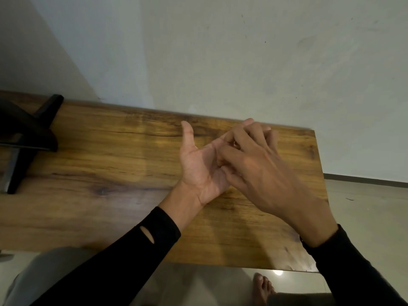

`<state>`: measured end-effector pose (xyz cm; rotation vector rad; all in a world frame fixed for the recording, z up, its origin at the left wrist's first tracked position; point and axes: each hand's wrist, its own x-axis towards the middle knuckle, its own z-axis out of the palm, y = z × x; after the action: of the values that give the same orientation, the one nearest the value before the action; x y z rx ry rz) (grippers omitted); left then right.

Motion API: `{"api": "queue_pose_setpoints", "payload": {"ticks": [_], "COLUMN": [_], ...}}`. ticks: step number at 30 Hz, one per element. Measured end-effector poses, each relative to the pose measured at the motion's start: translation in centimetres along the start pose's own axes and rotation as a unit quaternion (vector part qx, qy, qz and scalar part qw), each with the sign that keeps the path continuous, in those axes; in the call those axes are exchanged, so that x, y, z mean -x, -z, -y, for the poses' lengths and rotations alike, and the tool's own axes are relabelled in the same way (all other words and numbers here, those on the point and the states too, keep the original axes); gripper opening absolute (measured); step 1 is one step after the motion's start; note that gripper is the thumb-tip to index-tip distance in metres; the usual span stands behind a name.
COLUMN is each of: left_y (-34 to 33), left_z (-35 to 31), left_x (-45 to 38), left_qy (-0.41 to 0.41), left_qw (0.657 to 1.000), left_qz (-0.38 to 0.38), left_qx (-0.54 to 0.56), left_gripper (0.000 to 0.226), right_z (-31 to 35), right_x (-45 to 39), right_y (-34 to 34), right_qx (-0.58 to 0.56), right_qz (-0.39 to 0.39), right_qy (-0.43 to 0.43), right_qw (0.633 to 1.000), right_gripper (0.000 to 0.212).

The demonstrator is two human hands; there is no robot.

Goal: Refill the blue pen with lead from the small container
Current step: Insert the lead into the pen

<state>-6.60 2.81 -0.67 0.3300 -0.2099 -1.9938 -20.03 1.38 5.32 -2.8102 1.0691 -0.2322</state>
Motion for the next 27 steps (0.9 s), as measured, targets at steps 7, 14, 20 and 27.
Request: {"api": "queue_pose_setpoints", "payload": {"ticks": [7,14,20,27], "left_y": [0.3,1.1,2.2,2.0], "left_z": [-1.2,-2.4,-2.1,-2.2], "left_x": [-0.5,-1.4,-0.8,-0.8], "left_qy": [0.011,-0.081,-0.01,-0.118], "left_qw": [0.999,0.555,0.338,0.454], "left_qz": [-0.013,-0.306,-0.32,-0.315], "left_qx": [0.036,-0.769,-0.885,-0.825], "left_gripper": [0.124,0.038,0.048,0.014], "right_z": [-1.2,-3.7,-4.9,-5.0], "right_x": [-0.1,0.1,0.1,-0.1], "right_y": [0.3,1.2,0.8,0.9], "right_qx": [-0.114,-0.319,-0.435,-0.534], "right_qz": [-0.052,-0.141,-0.158,-0.206], "right_qy": [-0.044,-0.122,-0.169,-0.227], "right_qw": [0.991,0.929,0.87,0.788], "right_gripper": [0.006,0.01,0.017,0.005]}}
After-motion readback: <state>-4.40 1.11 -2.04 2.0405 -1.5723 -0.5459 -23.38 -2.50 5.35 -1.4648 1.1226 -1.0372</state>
